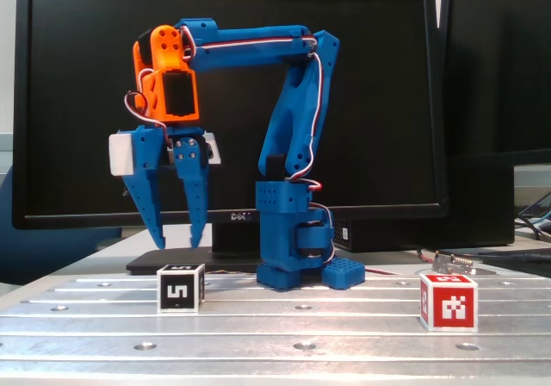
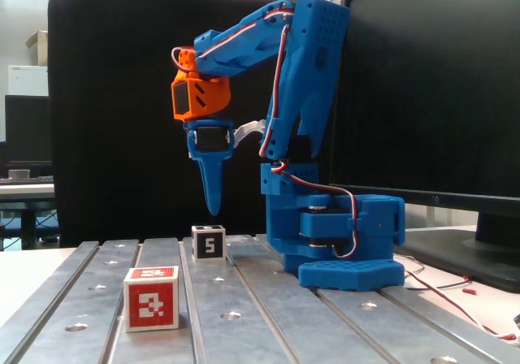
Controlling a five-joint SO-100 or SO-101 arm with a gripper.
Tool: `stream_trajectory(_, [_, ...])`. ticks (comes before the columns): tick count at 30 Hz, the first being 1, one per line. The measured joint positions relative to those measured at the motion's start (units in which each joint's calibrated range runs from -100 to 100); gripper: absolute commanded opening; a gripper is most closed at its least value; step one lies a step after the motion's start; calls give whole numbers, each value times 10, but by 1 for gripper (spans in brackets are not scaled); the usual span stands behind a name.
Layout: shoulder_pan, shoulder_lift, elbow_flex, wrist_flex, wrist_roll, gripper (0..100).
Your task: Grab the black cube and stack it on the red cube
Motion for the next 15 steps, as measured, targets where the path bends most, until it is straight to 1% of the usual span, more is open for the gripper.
stream_trajectory(4, [-5,0,0,0,0,24])
stream_trajectory(15, [-11,0,0,-40,0,29])
